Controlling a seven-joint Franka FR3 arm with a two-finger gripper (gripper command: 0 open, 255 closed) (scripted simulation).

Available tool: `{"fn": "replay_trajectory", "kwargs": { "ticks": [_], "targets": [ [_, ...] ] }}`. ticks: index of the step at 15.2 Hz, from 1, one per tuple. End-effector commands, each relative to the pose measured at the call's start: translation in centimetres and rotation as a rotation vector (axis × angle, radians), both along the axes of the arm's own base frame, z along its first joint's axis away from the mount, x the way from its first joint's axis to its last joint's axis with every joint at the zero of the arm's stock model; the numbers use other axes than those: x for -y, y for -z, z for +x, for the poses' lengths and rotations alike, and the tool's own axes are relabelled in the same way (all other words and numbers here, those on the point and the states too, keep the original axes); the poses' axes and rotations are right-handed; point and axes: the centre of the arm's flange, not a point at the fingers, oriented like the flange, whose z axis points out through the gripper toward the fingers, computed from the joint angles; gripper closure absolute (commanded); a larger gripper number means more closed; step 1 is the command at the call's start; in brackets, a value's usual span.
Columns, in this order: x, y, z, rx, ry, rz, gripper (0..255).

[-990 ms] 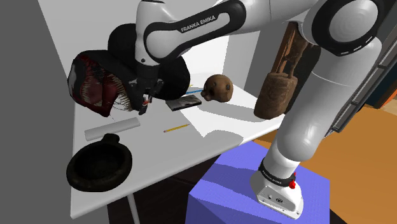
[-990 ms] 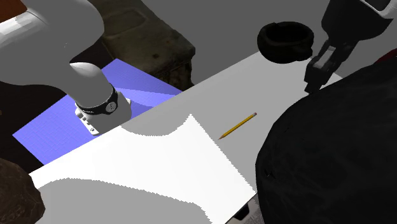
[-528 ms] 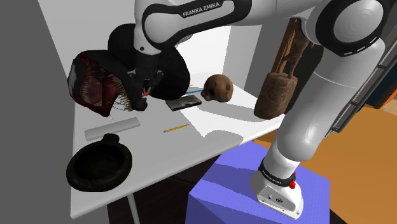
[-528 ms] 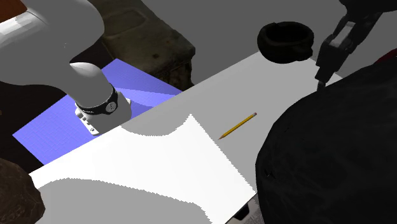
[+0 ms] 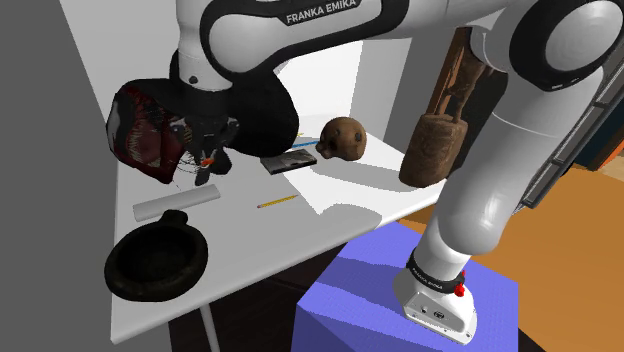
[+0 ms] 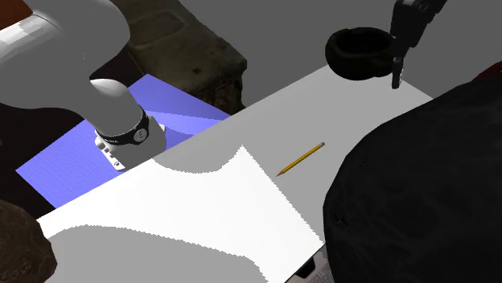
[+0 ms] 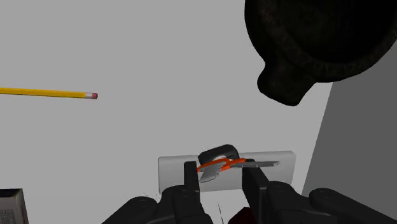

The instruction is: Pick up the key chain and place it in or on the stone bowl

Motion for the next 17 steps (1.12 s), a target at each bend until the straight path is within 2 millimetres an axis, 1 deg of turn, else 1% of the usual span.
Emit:
{"fn": "replay_trajectory", "kwargs": {
  "ticks": [1,11,12,17],
  "targets": [
    [-2.4,-0.1,-1.3,0.000,0.002,0.000,255],
    [-14.4,-0.8,-6.8,0.000,0.002,0.000,255],
    [-15.0,-0.9,-7.1,0.000,0.002,0.000,255],
    [-15.0,1.8,-7.1,0.000,0.002,0.000,255]
  ]
}}
